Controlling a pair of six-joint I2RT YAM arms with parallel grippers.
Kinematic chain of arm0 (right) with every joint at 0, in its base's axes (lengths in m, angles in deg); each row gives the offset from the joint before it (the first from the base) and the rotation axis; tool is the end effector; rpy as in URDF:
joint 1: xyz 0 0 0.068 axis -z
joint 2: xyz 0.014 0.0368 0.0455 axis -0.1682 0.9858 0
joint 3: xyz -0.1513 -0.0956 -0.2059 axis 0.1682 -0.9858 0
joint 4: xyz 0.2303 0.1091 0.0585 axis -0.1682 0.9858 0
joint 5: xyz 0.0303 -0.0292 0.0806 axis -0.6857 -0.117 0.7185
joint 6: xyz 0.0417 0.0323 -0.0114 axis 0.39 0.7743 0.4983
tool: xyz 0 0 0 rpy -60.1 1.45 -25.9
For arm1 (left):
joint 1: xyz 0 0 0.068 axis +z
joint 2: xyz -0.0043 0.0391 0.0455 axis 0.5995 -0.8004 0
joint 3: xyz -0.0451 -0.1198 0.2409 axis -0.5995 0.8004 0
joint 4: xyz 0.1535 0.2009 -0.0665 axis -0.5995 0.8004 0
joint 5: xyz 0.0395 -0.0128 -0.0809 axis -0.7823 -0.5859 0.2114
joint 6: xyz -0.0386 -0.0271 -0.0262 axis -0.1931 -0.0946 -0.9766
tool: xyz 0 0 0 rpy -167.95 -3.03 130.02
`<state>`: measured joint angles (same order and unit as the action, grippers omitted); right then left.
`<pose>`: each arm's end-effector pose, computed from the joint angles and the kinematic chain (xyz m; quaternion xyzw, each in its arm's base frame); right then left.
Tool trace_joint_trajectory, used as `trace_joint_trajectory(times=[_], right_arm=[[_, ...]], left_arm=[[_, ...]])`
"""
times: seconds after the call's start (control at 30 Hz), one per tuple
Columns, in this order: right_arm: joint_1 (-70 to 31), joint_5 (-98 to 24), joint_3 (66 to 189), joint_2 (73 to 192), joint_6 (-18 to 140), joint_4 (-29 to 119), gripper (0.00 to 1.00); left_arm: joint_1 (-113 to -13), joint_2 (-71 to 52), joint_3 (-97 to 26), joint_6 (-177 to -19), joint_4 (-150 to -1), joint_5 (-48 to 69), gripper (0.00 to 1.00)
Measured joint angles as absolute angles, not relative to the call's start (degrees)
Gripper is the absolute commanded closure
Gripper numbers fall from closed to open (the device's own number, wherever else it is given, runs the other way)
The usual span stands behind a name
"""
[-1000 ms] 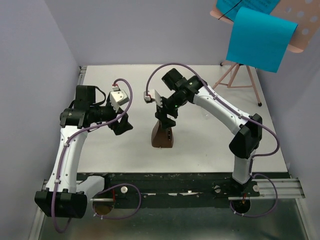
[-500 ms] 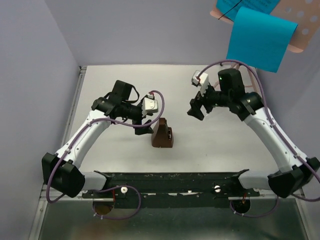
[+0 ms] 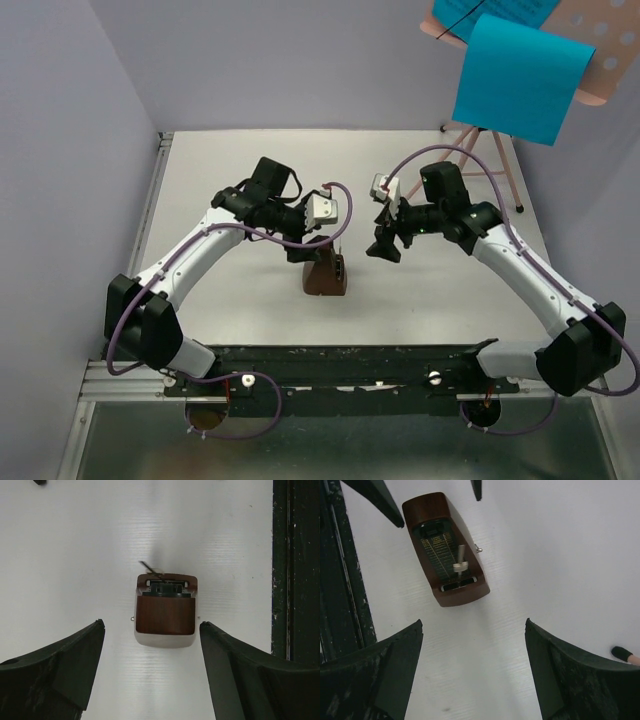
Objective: Pack up the instrument practice props
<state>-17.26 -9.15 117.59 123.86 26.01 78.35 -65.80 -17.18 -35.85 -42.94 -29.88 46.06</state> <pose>0.2311 0.1405 0.3297 -0.5131 0.7090 0.2692 0.4020 0.2495 -0.1664 0.3101 0.6138 0.6435 -0.3152 0.3313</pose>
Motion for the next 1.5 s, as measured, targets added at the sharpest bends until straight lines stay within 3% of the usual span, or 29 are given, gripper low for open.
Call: trace_joint_trajectory(times=[0.33, 0.77, 0.83, 1.23, 1.5], right_arm=[[-17.4, 2.3, 117.6, 133.2, 19.1, 77.3, 0.27], [-20.3, 3.3, 115.8, 136.8, 23.2, 68.0, 0.28], [-20.3, 3.3, 115.6, 136.8, 22.5, 68.0, 0.28], [-20.3, 3.0, 113.3, 136.9, 15.7, 69.3, 0.28], [-20.3, 2.5, 113.4, 140.9, 24.5, 64.5, 0.30]], left_arm=[[-67.1, -20.3, -37.8, -43.9, -30.2, 46.0, 0.38], [-67.3, -20.4, -37.9, -44.3, -30.0, 46.2, 0.92], [-67.3, -20.4, -37.9, -44.3, -30.0, 46.2, 0.96], [-67.3, -20.5, -37.9, -43.6, -29.8, 46.2, 1.00], [-67.3, -20.5, -37.9, -43.1, -29.8, 46.2, 1.00]])
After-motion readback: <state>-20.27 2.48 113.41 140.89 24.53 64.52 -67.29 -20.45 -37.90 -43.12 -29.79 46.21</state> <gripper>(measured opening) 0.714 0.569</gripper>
